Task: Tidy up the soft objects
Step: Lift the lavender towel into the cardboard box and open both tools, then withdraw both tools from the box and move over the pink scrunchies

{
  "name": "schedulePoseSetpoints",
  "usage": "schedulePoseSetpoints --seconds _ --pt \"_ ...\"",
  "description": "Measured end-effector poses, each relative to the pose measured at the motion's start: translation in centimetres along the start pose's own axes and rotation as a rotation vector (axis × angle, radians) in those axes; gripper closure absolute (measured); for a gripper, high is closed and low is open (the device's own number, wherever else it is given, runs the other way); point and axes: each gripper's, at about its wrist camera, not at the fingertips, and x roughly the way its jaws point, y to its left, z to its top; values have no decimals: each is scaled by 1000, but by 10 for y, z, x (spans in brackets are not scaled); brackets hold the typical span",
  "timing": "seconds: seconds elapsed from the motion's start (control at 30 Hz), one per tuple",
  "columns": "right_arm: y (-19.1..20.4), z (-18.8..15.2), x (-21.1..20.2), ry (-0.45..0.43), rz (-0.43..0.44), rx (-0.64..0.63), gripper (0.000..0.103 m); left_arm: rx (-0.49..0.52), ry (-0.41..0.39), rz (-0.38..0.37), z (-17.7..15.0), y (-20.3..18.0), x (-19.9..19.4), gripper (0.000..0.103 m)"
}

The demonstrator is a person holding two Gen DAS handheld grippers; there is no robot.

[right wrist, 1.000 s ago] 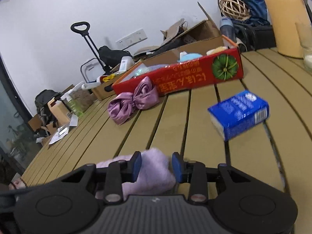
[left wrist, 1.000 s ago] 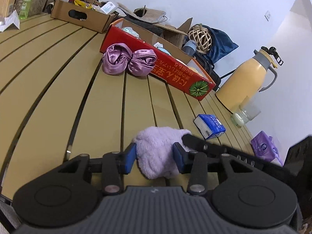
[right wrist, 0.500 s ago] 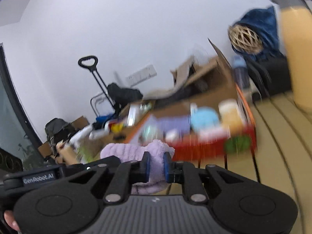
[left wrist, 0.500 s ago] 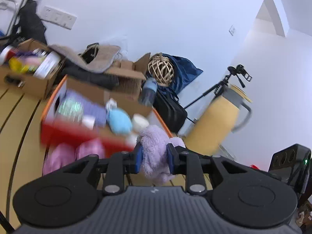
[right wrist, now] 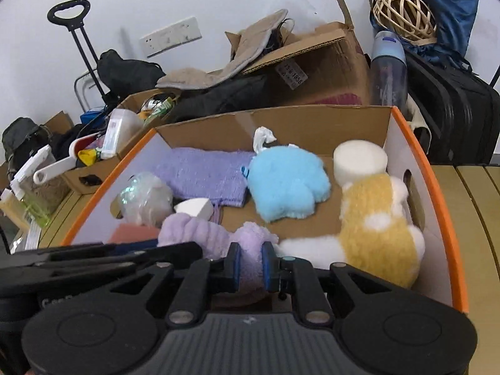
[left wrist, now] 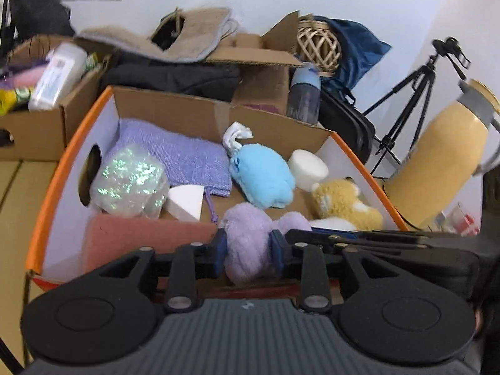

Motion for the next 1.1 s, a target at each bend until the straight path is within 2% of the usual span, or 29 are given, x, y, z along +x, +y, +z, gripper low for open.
schedulePoseSetpoints --seconds 0.1,0.2,0.3,0.33,0.4,0.5,0.57,0.63,0.67,0.77,0.97,1.03,1.1 --pt "2 -5 4 45 -6 -9 87 -4 -32 -1 0 -4 -17 57" --pt "-4 -2 -3 59 7 40 85 13 -59 13 7 -9 -41 57" --pt "-2 5 -32 18 3 49 77 34 -92 42 17 -17 -76 58" --pt "0 7 -46 -7 7 41 66 42 -121 44 19 -20 -92 58" --pt "4 9 -83 -72 11 19 51 50 -167 45 19 -27 -126 55" --pt "8 7 -141 -155 -21 -22 47 84 -227 71 8 -39 -172 48" --pt "12 0 -182 -213 -58 -69 39 122 -267 113 -3 -48 -199 40" --pt "17 -10 -220 -269 -112 -125 18 164 -321 173 -15 -56 -226 20" --pt "20 -17 -235 -288 -142 -159 14 178 -348 203 -21 -60 -236 17" --pt "26 -36 -266 -318 -192 -216 14 199 -370 231 -35 -72 -259 13" --pt "37 -63 -310 -373 -163 -209 13 198 -443 238 -66 -92 -297 1" --pt "41 -83 -324 -413 -164 -205 13 166 -466 239 -92 -90 -308 0" --pt "44 -118 -336 -481 -131 -222 11 135 -475 228 -127 -89 -321 0"
